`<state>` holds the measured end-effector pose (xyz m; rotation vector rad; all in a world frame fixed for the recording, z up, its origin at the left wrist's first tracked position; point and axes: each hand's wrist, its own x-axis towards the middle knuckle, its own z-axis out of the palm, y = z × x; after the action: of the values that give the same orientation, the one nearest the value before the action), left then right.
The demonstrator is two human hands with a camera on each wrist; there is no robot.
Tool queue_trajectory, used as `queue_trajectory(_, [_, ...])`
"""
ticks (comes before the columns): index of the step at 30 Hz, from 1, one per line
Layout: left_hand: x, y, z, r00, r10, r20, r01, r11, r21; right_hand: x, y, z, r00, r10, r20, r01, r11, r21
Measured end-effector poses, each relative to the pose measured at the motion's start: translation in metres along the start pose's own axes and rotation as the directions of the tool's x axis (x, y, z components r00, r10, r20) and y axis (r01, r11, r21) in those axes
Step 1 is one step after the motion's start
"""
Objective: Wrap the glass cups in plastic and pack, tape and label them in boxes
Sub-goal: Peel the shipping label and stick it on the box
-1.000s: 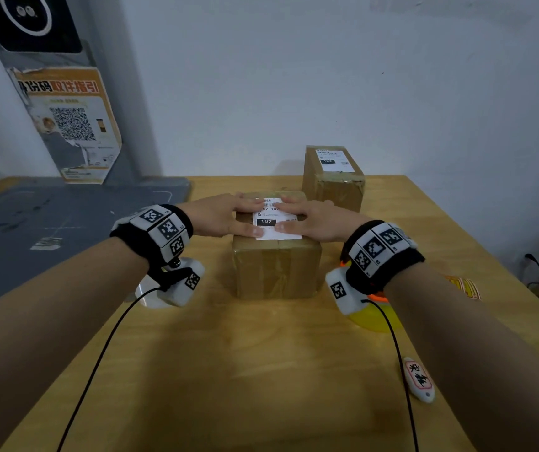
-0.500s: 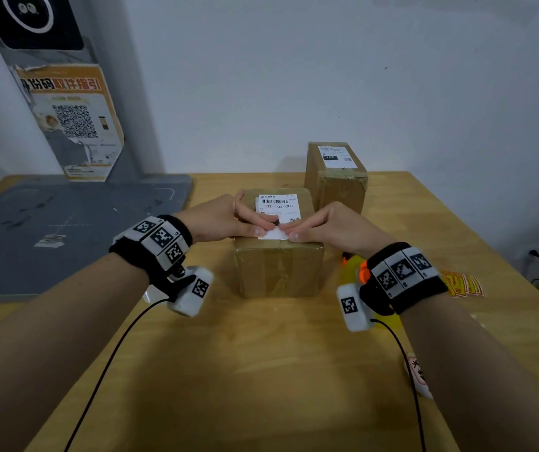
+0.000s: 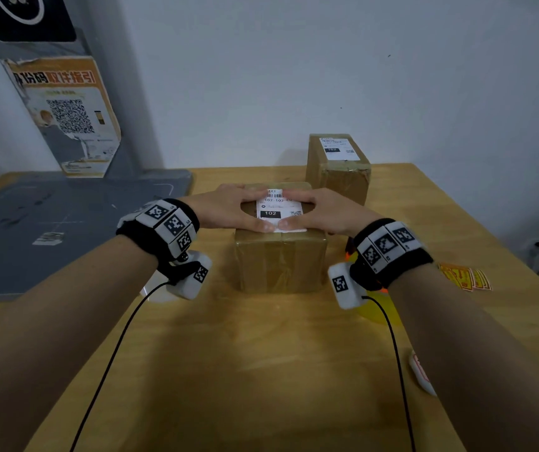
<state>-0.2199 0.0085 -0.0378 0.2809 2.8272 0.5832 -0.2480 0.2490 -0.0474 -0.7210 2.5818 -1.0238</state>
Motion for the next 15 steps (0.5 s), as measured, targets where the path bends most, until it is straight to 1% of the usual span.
queue_trajectory(3, [0.002, 0.003, -0.002, 1.0, -0.014, 0.013, 0.013, 0.999, 0.029, 0.009, 0.002, -0.005, 1.0, 0.012, 0.022, -0.011, 0.999, -0.044])
queue_trajectory(6, [0.004, -0.001, -0.001, 0.999, 0.003, 0.036, -0.004, 0.999, 0.033, 0.016, 0.008, -0.01, 0.995, -0.008, 0.103, 0.023, 0.989, -0.148])
queue_trajectory(8, [0.006, -0.004, -0.001, 0.998, 0.023, 0.055, -0.025, 0.999, 0.04, 0.018, 0.01, -0.012, 0.989, -0.013, 0.145, 0.04, 0.982, -0.182])
queue_trajectory(12, [0.007, -0.009, -0.004, 0.996, 0.053, 0.078, -0.052, 0.999, -0.013, 0.021, 0.017, -0.015, 0.987, -0.013, 0.157, 0.035, 0.989, -0.141])
queue_trajectory(14, [0.008, -0.01, -0.004, 0.996, 0.068, 0.065, -0.061, 0.993, -0.103, 0.018, 0.02, -0.018, 0.992, -0.003, 0.124, 0.01, 0.998, -0.054])
queue_trajectory(15, [0.007, -0.011, -0.004, 0.996, 0.077, 0.046, -0.07, 0.986, -0.151, 0.015, 0.021, -0.018, 0.996, 0.006, 0.091, -0.008, 1.0, 0.02])
